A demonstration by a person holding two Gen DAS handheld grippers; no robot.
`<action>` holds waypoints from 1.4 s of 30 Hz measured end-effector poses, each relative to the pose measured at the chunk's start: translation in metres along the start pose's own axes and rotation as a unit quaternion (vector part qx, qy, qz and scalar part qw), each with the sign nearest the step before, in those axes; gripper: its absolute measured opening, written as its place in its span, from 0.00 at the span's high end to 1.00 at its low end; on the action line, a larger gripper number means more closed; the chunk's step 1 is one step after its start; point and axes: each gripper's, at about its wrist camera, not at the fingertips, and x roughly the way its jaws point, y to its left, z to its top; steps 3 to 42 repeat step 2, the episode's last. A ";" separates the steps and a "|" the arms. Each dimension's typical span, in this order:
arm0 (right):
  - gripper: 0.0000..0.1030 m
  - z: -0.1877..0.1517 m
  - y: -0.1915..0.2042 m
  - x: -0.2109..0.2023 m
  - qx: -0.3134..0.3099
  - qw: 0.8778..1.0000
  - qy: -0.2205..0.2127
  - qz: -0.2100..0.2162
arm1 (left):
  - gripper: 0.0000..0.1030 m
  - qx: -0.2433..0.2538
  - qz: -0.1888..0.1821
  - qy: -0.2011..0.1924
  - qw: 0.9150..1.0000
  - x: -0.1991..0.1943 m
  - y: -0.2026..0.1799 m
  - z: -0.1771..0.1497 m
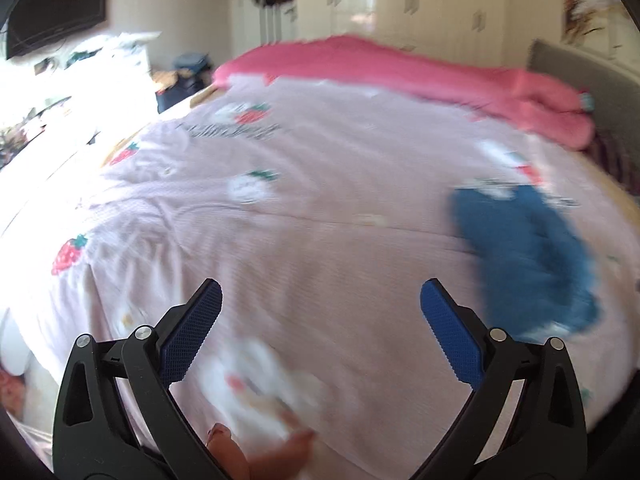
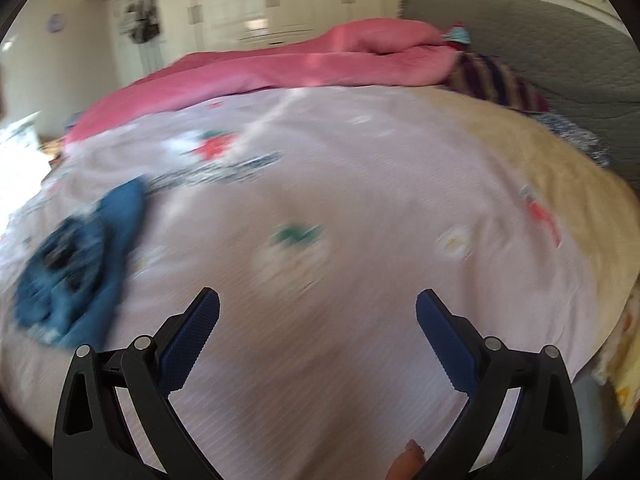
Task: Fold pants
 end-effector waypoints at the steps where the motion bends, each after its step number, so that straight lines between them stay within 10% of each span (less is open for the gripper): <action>1: 0.04 0.014 -0.013 0.016 0.007 0.999 0.005 -0.031 | 0.09 0.000 0.023 0.026 0.999 0.029 0.017 0.012; 42: 0.04 0.029 -0.031 0.037 0.016 0.998 0.013 -0.055 | 0.09 -0.002 0.042 0.041 0.998 0.051 0.029 0.020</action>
